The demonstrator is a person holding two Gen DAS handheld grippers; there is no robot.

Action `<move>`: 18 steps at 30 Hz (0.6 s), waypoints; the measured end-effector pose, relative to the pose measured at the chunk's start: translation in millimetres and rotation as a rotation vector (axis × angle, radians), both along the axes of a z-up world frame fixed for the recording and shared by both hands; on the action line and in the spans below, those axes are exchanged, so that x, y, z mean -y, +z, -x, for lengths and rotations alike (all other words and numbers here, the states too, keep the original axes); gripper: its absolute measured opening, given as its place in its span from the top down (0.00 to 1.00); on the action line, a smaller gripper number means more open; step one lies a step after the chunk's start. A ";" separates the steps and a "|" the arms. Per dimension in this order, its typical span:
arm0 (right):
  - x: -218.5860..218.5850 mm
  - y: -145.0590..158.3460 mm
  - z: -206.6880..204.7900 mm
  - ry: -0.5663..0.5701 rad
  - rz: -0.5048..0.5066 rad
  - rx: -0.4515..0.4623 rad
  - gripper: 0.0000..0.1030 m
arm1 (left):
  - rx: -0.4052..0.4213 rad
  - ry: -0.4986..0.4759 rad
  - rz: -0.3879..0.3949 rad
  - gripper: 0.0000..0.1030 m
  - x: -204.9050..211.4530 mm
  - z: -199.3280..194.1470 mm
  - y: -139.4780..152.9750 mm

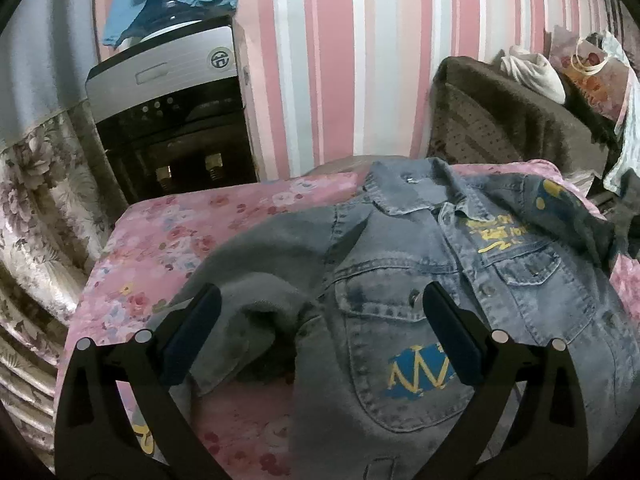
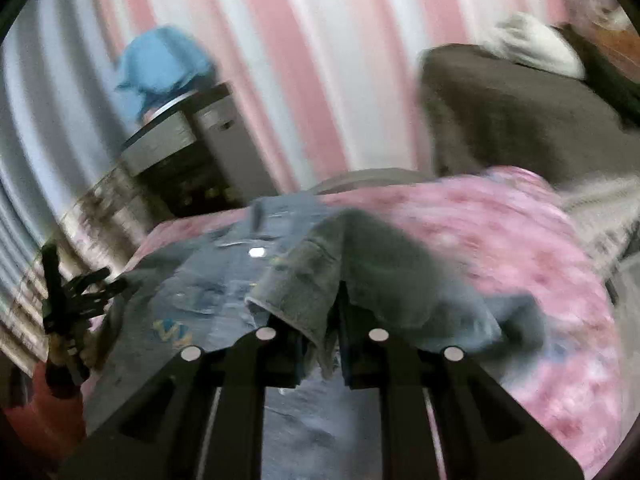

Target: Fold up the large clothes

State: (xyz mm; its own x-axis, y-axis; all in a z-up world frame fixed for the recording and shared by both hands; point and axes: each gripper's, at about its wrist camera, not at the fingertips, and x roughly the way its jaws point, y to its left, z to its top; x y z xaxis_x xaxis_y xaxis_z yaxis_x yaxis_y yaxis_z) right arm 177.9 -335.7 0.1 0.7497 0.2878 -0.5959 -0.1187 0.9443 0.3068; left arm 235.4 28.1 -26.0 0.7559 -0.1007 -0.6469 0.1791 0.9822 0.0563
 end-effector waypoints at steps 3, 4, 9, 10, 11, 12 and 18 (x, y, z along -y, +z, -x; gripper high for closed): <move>-47.0 -5.5 -33.5 0.094 0.009 -0.022 0.87 | 0.002 0.001 -0.005 0.03 1.0 -1.3 0.3; -60.8 -9.2 -44.1 0.119 0.008 -0.032 0.87 | 0.003 0.002 -0.005 0.03 1.3 -1.2 0.2; -125.1 -44.1 -95.6 0.205 0.010 -0.119 0.87 | -0.011 0.025 -0.014 0.03 -6.5 -9.1 -4.2; -137.3 -56.4 -105.1 0.216 0.029 -0.150 0.87 | -0.021 0.029 -0.007 0.03 -9.2 -11.2 -5.7; -143.0 -63.4 -107.4 0.220 0.038 -0.167 0.87 | -0.032 0.035 0.001 0.03 -12.0 -13.0 -7.7; -149.0 -73.1 -110.8 0.226 0.058 -0.193 0.87 | -0.041 0.039 0.006 0.03 -14.7 -14.6 -9.6; -151.6 -73.3 -106.4 0.235 0.055 -0.211 0.43 | -0.069 0.040 -0.004 0.03 -14.6 -15.9 -14.2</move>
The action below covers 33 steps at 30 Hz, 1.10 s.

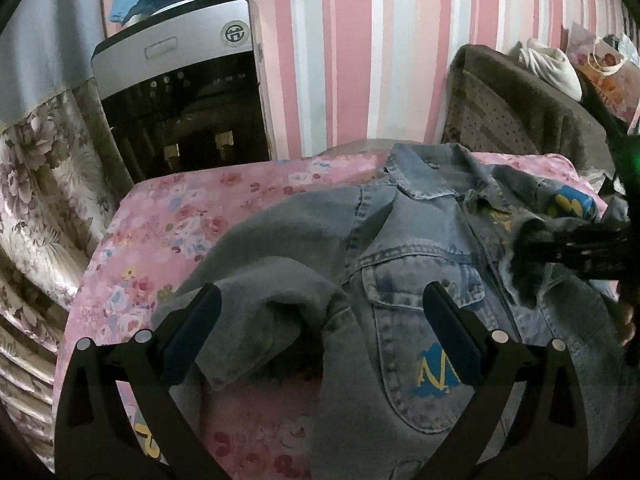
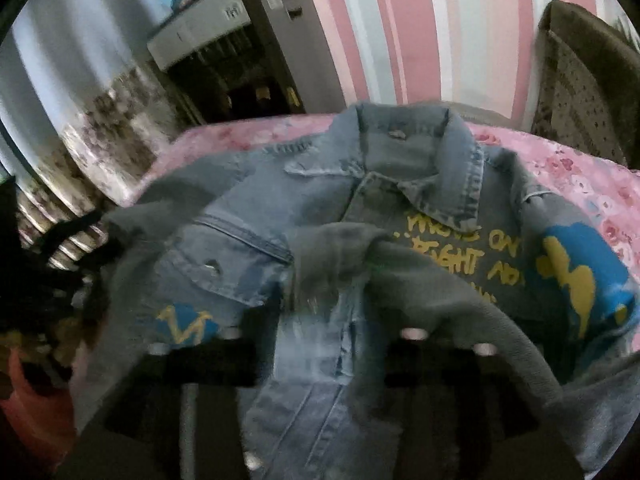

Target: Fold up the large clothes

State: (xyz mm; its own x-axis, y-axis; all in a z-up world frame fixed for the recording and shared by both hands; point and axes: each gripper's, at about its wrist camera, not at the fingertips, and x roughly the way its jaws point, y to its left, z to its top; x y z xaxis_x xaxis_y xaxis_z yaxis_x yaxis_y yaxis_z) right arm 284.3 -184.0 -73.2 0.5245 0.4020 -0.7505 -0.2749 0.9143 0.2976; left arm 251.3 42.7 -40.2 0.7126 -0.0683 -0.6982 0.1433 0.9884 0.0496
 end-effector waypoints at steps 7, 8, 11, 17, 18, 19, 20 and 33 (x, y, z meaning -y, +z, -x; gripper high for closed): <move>45.6 67.4 49.0 -0.078 0.045 0.183 0.23 | -0.003 -0.086 -0.002 0.03 32.4 4.8 6.2; 56.7 73.0 55.6 -0.116 0.089 0.210 0.21 | -0.006 -0.098 -0.002 0.03 38.4 4.5 6.3; 95.3 81.4 69.5 -0.189 0.107 0.241 0.21 | -0.026 -0.142 0.003 0.03 60.2 -0.3 3.8; 169.6 60.0 82.8 -0.373 0.047 0.188 0.19 | -0.086 -0.218 0.039 0.03 100.4 -16.3 -9.2; 174.9 53.3 82.9 -0.387 0.032 0.178 0.19 | -0.096 -0.236 0.044 0.03 108.0 -19.4 -12.9; 180.2 47.5 85.2 -0.395 0.018 0.170 0.19 | -0.101 -0.241 0.044 0.03 112.1 -20.6 -15.1; 184.0 40.4 85.7 -0.401 0.002 0.159 0.19 | -0.108 -0.245 0.041 0.03 118.4 -23.6 -19.9; 181.8 20.7 80.3 -0.407 -0.001 0.161 0.19 | -0.189 -0.386 -0.015 0.88 171.8 -30.3 -57.7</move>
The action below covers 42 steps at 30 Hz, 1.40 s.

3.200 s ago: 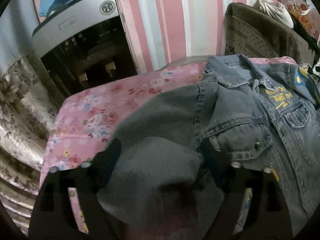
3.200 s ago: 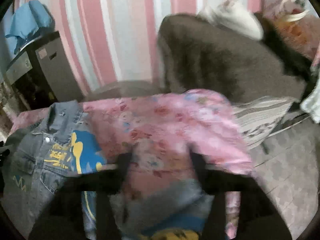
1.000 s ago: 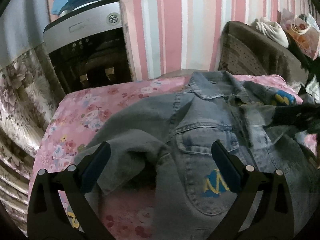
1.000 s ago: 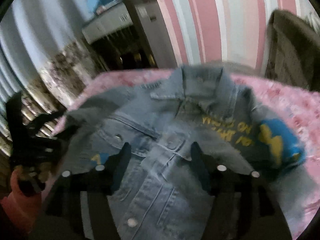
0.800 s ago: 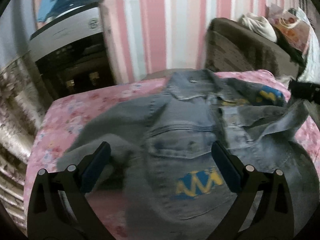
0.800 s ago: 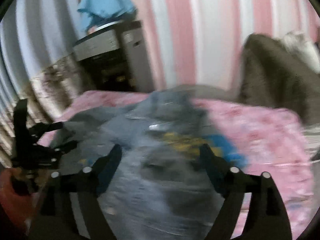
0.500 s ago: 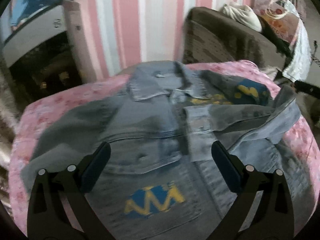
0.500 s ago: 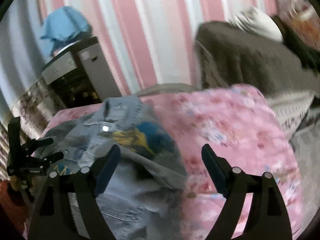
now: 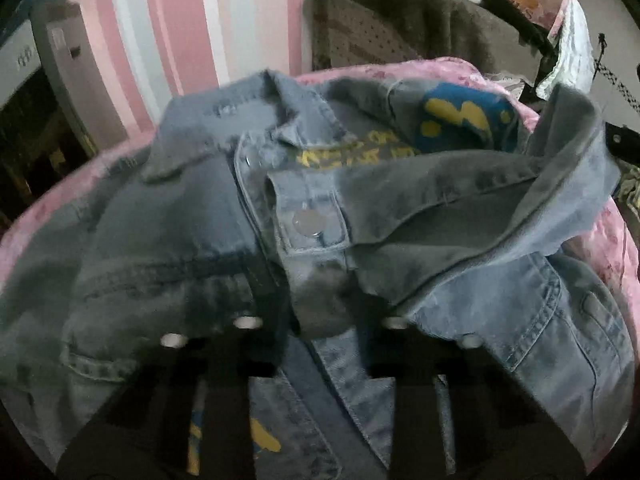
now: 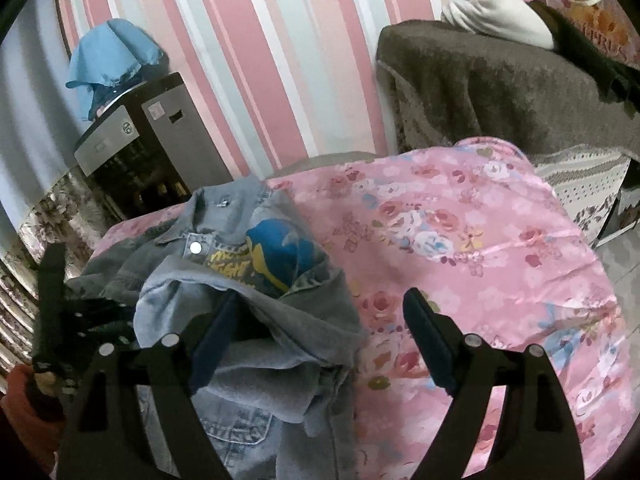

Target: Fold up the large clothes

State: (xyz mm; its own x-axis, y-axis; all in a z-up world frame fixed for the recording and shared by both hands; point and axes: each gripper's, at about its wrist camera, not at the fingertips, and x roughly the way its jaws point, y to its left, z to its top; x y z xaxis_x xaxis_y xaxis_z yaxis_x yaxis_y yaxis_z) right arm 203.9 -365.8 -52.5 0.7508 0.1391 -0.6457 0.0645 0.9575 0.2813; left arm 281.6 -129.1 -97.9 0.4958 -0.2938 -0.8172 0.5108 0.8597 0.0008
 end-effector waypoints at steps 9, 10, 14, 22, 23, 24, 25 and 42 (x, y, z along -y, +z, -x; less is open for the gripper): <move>-4.1 7.1 -7.1 -0.006 0.019 0.015 0.19 | 0.184 0.229 0.007 0.98 -95.7 -0.1 62.4; -5.7 7.1 -8.7 -0.004 0.018 0.014 0.19 | 0.188 0.260 0.008 0.98 -109.9 -1.1 66.3; -18.8 7.2 -16.5 0.028 0.032 0.011 0.19 | 0.165 0.340 0.013 0.98 -141.1 -0.5 60.8; -58.1 1.8 -41.2 0.144 0.126 -0.042 0.19 | 0.160 0.336 -0.115 0.95 -142.4 19.1 23.9; -62.6 3.4 -44.4 0.157 0.129 -0.040 0.19 | 0.154 0.333 -0.109 0.93 -143.2 17.6 25.9; -66.3 4.8 -47.1 0.168 0.132 -0.037 0.19 | 0.146 0.330 -0.101 0.90 -143.9 14.9 29.0; -73.6 7.8 -51.0 0.186 0.143 -0.032 0.19 | 0.140 0.327 -0.091 0.83 -145.1 12.4 31.3; -73.0 19.9 -81.0 0.090 0.286 -0.002 0.86 | 0.227 0.271 -0.146 0.76 -96.1 -22.6 49.6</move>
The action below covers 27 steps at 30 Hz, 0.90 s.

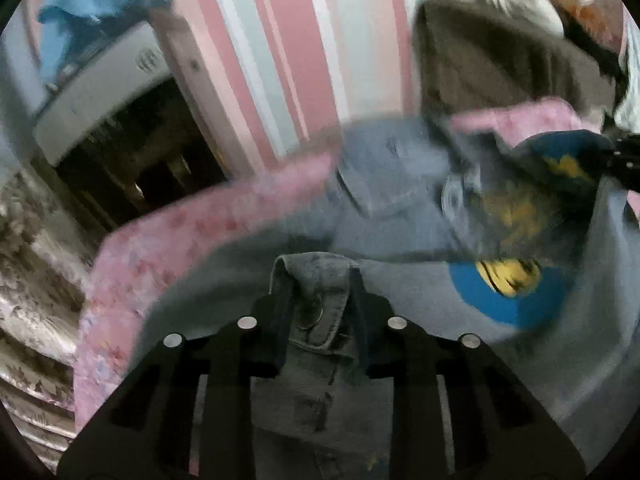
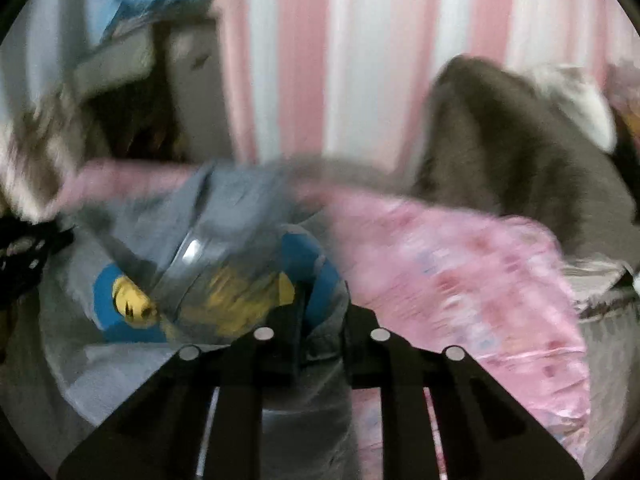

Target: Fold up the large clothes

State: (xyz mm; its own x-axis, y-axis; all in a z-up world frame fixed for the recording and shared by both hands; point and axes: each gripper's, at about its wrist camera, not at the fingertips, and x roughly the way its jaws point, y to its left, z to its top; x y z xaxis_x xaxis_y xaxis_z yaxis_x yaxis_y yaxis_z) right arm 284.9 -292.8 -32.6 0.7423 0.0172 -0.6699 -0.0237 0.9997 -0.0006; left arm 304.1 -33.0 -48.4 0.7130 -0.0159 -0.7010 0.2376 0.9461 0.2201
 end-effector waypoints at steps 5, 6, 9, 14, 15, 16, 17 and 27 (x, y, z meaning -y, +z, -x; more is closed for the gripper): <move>43.6 3.5 8.0 -0.060 -0.074 0.049 0.86 | 0.114 0.051 0.130 0.75 -16.0 -3.3 35.4; 45.5 -5.2 4.6 -0.059 -0.079 0.027 0.85 | 0.095 0.038 0.119 0.75 -13.5 -6.9 30.8; 47.5 -48.1 -9.3 -0.038 -0.064 -0.071 0.75 | 0.024 0.030 0.047 0.75 -5.8 -17.9 -3.5; 69.9 -66.2 -3.0 -0.062 -0.178 -0.096 0.51 | -0.043 0.017 0.014 0.69 -11.3 -16.0 -37.3; 72.3 -61.6 -1.4 -0.056 -0.188 -0.094 0.49 | -0.042 0.014 0.008 0.68 -11.1 -14.6 -36.9; 73.5 -55.4 1.1 -0.054 -0.187 -0.085 0.49 | -0.044 0.012 0.001 0.64 -10.9 -14.1 -35.7; 75.1 -46.4 4.0 -0.049 -0.192 -0.069 0.48 | -0.044 0.012 -0.004 0.60 -12.9 -13.2 -33.5; 57.1 -16.3 -40.1 0.024 -0.085 -0.081 0.46 | -0.127 0.004 0.062 0.41 -19.0 -37.5 -24.6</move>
